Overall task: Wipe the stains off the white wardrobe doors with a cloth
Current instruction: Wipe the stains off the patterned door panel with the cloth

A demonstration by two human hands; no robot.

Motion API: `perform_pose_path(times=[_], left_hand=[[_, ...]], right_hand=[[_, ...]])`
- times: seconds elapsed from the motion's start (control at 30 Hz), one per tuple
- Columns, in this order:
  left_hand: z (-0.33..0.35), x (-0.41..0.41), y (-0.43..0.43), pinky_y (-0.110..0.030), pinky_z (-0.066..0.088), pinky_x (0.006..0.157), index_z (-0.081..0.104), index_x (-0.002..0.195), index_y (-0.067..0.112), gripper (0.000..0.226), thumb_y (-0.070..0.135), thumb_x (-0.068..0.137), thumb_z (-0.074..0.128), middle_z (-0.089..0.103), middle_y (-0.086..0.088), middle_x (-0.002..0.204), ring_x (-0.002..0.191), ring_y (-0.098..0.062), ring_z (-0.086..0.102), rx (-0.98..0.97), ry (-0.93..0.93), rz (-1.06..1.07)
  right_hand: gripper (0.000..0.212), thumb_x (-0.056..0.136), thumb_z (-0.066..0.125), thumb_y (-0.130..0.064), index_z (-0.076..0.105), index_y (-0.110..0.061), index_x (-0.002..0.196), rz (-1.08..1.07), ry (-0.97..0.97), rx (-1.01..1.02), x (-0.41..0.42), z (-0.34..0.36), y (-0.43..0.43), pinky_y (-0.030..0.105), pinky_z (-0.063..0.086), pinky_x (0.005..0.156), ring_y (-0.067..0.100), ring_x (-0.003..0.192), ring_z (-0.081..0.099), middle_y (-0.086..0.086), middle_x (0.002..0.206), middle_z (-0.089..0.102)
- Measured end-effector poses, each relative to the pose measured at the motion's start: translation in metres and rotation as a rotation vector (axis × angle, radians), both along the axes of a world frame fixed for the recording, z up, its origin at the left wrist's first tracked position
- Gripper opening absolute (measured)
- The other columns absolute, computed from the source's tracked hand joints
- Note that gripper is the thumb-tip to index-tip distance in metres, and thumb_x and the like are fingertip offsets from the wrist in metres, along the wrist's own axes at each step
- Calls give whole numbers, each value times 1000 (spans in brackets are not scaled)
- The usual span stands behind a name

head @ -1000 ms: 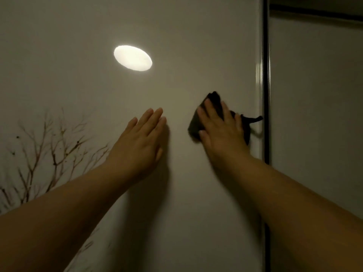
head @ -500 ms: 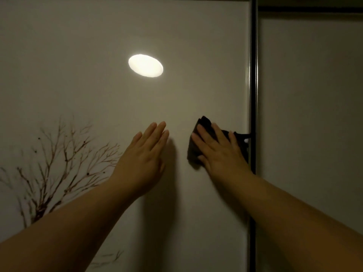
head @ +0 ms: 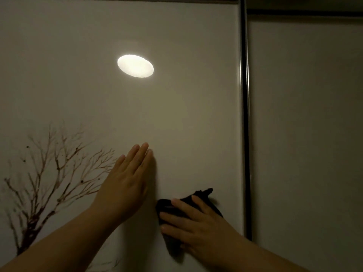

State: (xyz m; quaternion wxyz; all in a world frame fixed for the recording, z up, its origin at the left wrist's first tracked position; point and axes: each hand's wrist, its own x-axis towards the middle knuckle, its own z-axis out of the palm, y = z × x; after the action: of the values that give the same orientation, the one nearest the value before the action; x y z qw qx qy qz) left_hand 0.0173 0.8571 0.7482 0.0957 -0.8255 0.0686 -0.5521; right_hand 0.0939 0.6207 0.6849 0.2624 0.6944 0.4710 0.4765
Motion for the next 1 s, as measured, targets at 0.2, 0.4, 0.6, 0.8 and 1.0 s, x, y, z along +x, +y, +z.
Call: perform_pose_path(times=[0.2,0.4,0.6,0.8,1.0], left_hand=[[4,-9,-4,-40,12,108,25,144,8,71,29,76,34,13,-10,154,141,-25,8,80,20,-41],[26,-8,-21,-43,16,106,27,144,8,69,32,79,34,15,-11,154,141,-25,9,143,-33,-69],[56,3,-39,-47,23,108,23,145,12,71,31,80,43,14,-9,154,140,-25,9,149,-65,-77],[80,17,-72,-37,0,113,2,146,18,72,28,90,46,-11,-2,154,139,-18,-15,108,-91,-106],[74,35,-100,-50,16,105,34,141,5,65,32,81,30,24,-12,150,137,-29,18,114,-146,-185]], right_hand=[[41,100,37,-22,38,-24,141,96,-37,9,-2,21,-63,47,34,106,25,141,21,-5,151,30],[40,98,25,-12,40,-6,134,166,-146,356,10,135,-65,57,30,104,40,132,33,15,143,40],[72,82,57,3,22,-4,145,-74,-197,632,3,257,-50,53,11,113,38,141,6,14,155,14],[66,86,46,-1,18,-6,146,-91,-105,672,5,242,-47,51,7,112,37,141,11,14,155,11],[73,59,72,0,51,0,129,39,-166,576,15,154,-61,63,35,94,47,118,48,21,137,48]])
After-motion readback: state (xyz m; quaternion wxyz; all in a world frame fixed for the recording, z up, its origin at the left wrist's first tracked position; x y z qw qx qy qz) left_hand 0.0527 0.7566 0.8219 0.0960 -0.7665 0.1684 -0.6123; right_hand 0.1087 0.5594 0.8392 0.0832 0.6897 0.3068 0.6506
